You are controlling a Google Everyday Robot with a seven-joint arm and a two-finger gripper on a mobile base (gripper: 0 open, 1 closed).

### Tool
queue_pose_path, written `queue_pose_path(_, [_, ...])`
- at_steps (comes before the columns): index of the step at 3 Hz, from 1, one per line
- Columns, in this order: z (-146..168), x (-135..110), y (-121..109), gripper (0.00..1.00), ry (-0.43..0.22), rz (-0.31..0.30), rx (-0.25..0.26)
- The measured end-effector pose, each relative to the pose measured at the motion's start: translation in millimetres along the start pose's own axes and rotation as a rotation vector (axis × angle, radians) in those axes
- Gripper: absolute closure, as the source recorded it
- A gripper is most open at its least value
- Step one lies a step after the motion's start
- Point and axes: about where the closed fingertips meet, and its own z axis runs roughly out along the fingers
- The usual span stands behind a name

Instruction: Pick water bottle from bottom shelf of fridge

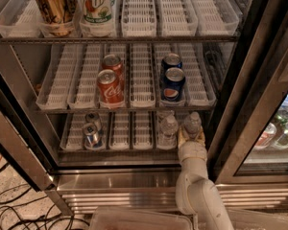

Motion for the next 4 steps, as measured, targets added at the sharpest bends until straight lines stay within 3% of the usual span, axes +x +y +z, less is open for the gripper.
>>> queue_pose_path(1, [-6.8, -7.9, -3.3, 1.0, -0.049, 0.014, 0.008])
queue_pose_path(2, [-21.7, -19.6, -6.2, 1.0, -0.144, 0.038, 0.024])
queue_pose_path(3, [-34.7, -28.9, -7.5, 1.0, -0.226, 0.025, 0.03])
queue_pose_path(4, [-49.1, -35.7, -5.1, 1.0, -0.269, -0.041, -0.011])
